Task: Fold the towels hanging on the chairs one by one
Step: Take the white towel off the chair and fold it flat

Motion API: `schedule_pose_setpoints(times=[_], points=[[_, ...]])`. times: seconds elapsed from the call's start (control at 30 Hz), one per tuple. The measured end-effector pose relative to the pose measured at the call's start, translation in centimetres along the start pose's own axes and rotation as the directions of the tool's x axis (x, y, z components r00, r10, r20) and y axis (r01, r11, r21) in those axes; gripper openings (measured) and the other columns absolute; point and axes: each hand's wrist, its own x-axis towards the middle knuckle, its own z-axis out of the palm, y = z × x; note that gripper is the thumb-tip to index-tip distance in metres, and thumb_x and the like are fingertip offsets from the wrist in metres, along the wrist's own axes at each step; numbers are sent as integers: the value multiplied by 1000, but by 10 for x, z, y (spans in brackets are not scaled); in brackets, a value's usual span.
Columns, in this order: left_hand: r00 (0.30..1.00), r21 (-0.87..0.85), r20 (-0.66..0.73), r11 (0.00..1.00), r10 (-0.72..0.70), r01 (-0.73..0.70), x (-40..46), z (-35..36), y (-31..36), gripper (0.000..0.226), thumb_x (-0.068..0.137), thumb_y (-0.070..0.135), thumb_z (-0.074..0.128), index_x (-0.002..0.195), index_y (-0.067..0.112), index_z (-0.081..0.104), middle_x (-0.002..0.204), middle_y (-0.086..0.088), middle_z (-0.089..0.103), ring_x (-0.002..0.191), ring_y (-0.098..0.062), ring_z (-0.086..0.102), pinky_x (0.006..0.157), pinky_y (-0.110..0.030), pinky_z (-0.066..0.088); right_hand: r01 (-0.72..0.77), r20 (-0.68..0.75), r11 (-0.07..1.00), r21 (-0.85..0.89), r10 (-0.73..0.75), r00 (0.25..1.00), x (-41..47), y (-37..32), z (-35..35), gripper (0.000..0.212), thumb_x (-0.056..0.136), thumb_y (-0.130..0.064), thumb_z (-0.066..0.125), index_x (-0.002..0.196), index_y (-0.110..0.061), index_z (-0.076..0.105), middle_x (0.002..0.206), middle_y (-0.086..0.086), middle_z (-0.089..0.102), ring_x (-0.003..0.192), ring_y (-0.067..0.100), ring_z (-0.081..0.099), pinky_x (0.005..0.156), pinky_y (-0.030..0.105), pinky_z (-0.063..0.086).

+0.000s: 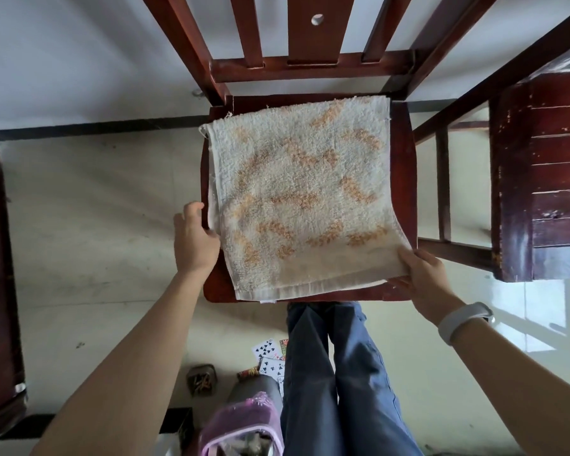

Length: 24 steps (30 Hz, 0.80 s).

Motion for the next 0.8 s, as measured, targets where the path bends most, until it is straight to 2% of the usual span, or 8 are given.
schedule_pose_setpoints(times=[0.07,0.17,0.3,0.43,0.57,0.67,0.73,0.8], points=[[998,-1,54,1000,22,-22,-11,9,-6,27,84,4,55,110,10,51,114,-13,46,78,-20,50,66,-27,37,-62,45,994,94,58,997,0,-1,0,16,94,-12,48,80,-10,54,75,7,54,67,18,56,55,23,56],[989,-51,137,998,48,-41,-26,26,-11,16,86,20,56,96,9,60,105,-17,54,77,-20,57,67,-23,42,-88,78,995,41,84,993,3,5,-3,13,92,-12,50,80,-12,57,73,6,58,63,15,60,61,26,56],[977,-110,152,979,-152,169,-42,29,-7,30,88,24,54,116,12,52,120,-11,39,93,-22,50,80,-26,40,2,74,976,-219,14,997,12,15,-4,11,89,-14,55,82,-8,61,74,6,55,64,16,51,48,17,49],[961,-130,165,961,-222,245,-39,24,-4,33,86,22,55,117,10,50,123,-12,33,95,-20,45,80,-26,37,51,-21,916,-398,-65,998,23,25,2,16,87,-18,55,79,-6,60,73,12,51,62,22,46,50,27,43],[984,36,154,996,-84,79,-30,19,-6,20,79,18,58,90,4,66,108,-19,48,104,-27,49,80,-28,43,133,-33,869,-477,-169,985,20,28,8,27,85,-17,51,73,7,56,64,10,41,65,21,41,59,39,43],[996,14,83,999,37,-39,-32,14,6,12,82,19,57,77,8,60,86,-8,54,86,-20,52,72,-33,42,167,41,840,-515,-171,984,14,29,9,25,83,-19,53,67,1,55,59,8,39,61,22,40,61,42,47],[987,-169,160,985,9,19,-39,8,26,13,88,24,53,91,11,54,82,1,54,73,-11,49,68,-28,37,134,63,844,-520,-119,991,13,29,11,24,83,-21,53,62,-11,53,56,4,41,61,23,43,62,39,45],[894,-330,446,919,-51,217,-45,3,41,41,90,32,52,124,13,42,110,-1,55,90,-9,53,76,-25,40,124,70,846,-518,-103,992,15,30,12,23,82,-21,52,61,-13,51,56,3,41,62,23,43,62,37,43]])
